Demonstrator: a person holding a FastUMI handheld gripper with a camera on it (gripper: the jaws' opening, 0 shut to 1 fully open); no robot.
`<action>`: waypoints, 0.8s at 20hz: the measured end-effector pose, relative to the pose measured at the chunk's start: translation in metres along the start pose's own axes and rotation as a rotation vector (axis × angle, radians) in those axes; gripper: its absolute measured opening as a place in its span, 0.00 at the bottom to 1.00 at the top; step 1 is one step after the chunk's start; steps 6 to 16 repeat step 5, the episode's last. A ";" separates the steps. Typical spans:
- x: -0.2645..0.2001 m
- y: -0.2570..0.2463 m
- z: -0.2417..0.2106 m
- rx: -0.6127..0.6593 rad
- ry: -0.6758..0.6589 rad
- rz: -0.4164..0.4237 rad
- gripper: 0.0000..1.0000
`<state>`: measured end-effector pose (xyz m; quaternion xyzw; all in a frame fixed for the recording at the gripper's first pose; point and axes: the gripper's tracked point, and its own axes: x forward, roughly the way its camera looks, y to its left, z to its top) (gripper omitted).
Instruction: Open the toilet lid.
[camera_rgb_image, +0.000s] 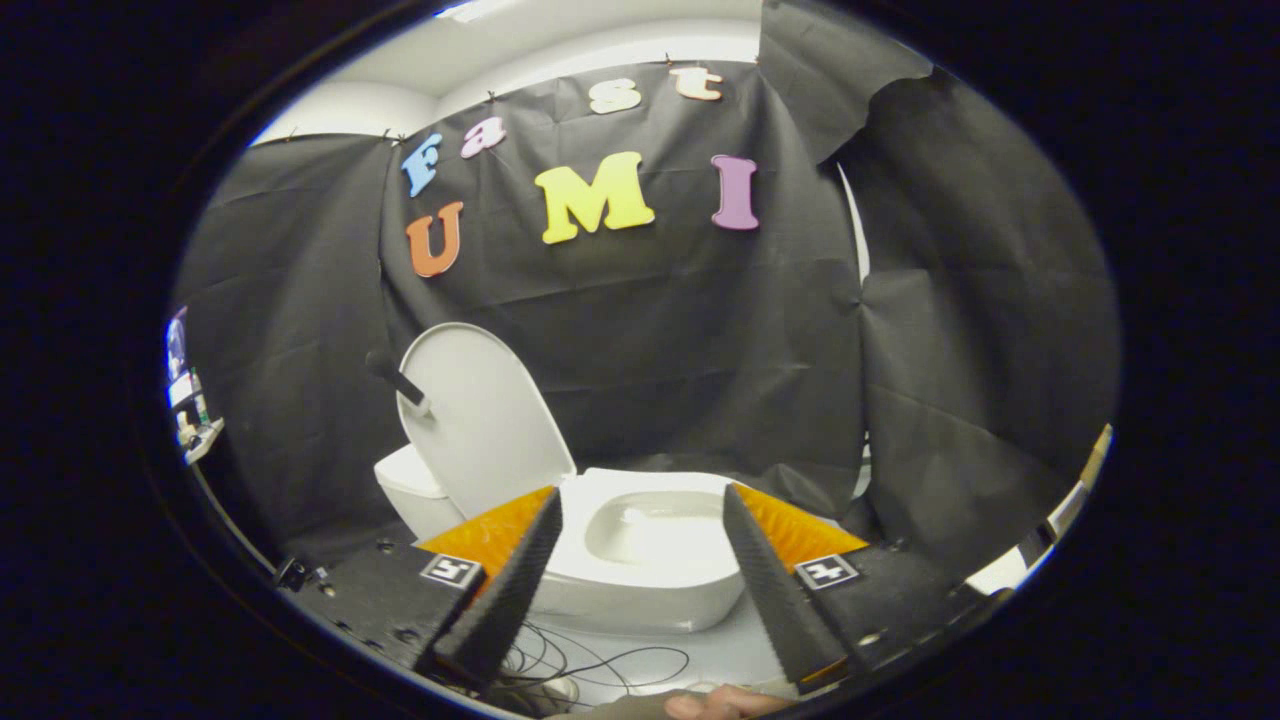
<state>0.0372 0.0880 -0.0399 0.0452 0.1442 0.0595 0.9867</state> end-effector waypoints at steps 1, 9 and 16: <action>-0.005 -0.008 0.001 -0.008 0.000 -0.022 0.92; -0.027 -0.022 0.007 -0.007 -0.056 -0.040 1.00; -0.027 -0.022 0.007 -0.007 -0.056 -0.040 1.00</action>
